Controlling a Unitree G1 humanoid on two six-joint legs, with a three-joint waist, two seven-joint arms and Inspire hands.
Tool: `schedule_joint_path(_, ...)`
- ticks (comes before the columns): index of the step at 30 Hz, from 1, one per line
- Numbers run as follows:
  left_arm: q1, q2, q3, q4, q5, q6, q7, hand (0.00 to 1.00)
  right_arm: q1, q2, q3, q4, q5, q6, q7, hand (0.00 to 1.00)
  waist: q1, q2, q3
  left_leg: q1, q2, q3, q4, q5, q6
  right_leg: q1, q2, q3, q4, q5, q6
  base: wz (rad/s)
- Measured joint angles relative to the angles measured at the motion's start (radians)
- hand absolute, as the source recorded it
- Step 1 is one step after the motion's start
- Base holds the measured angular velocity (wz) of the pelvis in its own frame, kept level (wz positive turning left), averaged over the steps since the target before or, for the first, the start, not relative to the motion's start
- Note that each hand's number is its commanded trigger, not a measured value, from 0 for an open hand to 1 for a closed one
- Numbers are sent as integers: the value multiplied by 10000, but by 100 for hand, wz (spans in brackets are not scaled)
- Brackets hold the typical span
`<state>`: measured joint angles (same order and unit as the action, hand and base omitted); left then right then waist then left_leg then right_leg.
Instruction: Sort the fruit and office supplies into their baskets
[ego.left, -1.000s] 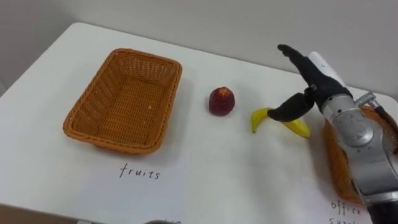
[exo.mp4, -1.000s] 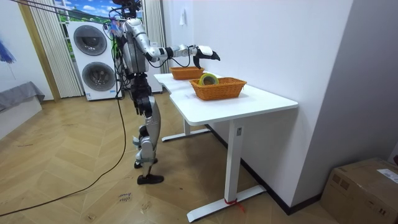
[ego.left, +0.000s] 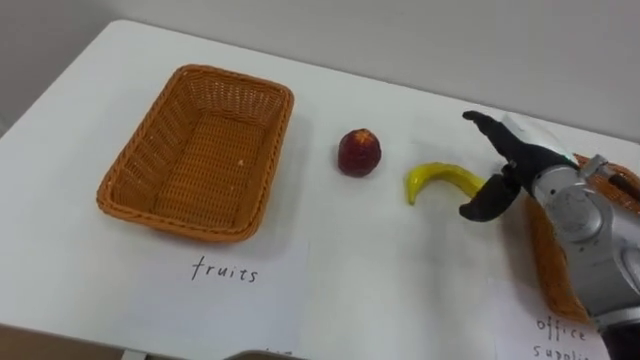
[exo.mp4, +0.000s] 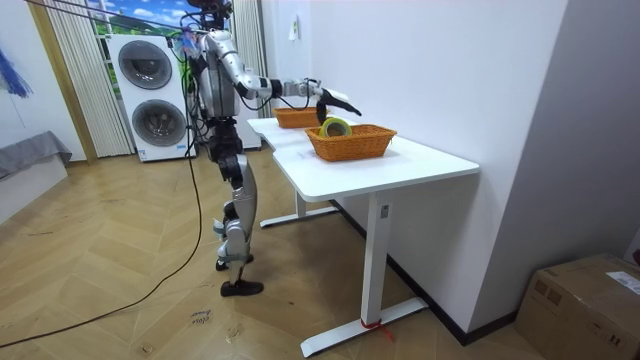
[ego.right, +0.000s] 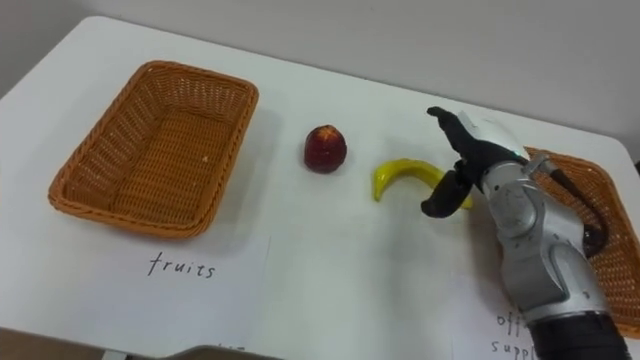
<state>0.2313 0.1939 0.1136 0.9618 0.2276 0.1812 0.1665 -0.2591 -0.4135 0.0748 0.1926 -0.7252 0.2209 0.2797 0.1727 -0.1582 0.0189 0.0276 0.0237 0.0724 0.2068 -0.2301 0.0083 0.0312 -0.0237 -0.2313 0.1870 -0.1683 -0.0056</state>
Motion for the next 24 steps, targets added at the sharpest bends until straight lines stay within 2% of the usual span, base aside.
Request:
schedule_joint_path(1, -12, 3, 0, -7, 0, 0, 0, 0, 0, 1, 42, 13, -34, -1, -52, 0, 0, -23, -17, -8, -1, -28, 5, 0, 0, 0, -4, -32, 0, 0, -1, 11)
schedule_joint_path(2, -14, 12, -20, -10, -1, 0, 0, 0, -50, 0, 236, 181, -233, -7, -181, 0, 6, 34, 9, -11, -3, -61, 9, 1, -1, 17, -6, -79, -6, 0, 0, 10)
schedule_joint_path(8, -45, 104, -205, -61, 9, -4, -6, 0, -750, 23, 616, 1722, -289, -9, -284, 0, 125, 54, 6, -228, -23, -213, 165, 3, 2, -118, -38, -229, -14, 0, 0, 7)
schedule_joint_path(14, 3, 188, -218, -195, 15, 103, -22, 0, -1165, 22, 631, 2847, -218, 107, -1094, 0, 277, 60, -10, -346, -34, -263, 169, 40, 14, -140, -83, -466, -18, -1, 1, 8)
schedule_joint_path(17, 15, 212, -447, -165, 14, 205, -19, 0, -1386, 27, 632, 3538, -88, 152, -1579, 0, 327, 67, -14, -372, -52, -317, 173, 53, 21, -135, -97, -506, -17, 0, 2, 6)
schedule_joint_path(24, 20, 203, -723, 11, 9, 364, -20, 0, -1570, 56, 648, 4248, 459, 192, -2628, 0, 514, 219, -102, -405, -64, -411, 158, 128, -2, -124, -123, -721, 4, 2, -1, 3)
